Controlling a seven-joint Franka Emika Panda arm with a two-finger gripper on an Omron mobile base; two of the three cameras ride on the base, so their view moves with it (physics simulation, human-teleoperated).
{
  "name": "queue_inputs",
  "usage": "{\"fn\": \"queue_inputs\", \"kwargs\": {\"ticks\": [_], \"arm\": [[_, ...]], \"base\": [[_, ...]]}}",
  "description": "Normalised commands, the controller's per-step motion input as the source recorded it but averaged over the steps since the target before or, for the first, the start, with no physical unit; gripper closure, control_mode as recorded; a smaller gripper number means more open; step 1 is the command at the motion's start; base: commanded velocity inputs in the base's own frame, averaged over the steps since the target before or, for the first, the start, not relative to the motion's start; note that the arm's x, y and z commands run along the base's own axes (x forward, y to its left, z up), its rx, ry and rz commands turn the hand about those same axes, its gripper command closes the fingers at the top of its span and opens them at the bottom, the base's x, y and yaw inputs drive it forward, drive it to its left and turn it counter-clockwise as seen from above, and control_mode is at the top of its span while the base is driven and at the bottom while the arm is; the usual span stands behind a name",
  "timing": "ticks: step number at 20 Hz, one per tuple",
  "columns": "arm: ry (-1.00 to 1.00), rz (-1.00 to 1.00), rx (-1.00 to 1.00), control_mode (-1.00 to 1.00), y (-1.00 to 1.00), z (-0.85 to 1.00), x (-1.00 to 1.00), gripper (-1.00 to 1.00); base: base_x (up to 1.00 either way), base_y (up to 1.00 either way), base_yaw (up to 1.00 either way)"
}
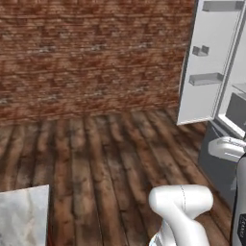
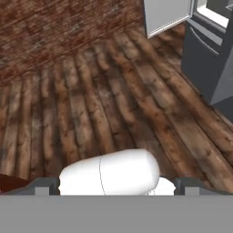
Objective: Pick the tangerine and apple from the fridge and place them inside the tupperware on the counter.
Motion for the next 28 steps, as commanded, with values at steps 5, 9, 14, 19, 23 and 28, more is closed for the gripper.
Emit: {"fn": "queue_inputs", "kwargs": {"ticks": [5, 9, 14, 19, 23, 28], "arm": [[0.00, 0.00, 0.00, 1.00, 0.00, 0.00, 0.00, -1.00], [0.00, 0.00, 0.00, 1.00, 0.00, 0.00, 0.00, -1.00], [0.00, 0.00, 0.00, 1.00, 0.00, 0.00, 0.00, -1.00], [0.00, 0.00, 0.00, 1.00, 0.00, 0.00, 0.00, -1.00], [0.00, 0.00, 0.00, 1.00, 0.00, 0.00, 0.00, -1.00], [0.00, 0.00, 0.00, 1.00, 0.00, 0.00, 0.00, -1.00]], "base": [[0.68, 0.23, -0.44], [0.63, 0.23, -0.83], [0.66, 0.36, -0.80], [0.67, 0.71, -0.23], [0.65, 0.72, -0.02], [0.58, 0.35, -0.19]]}}
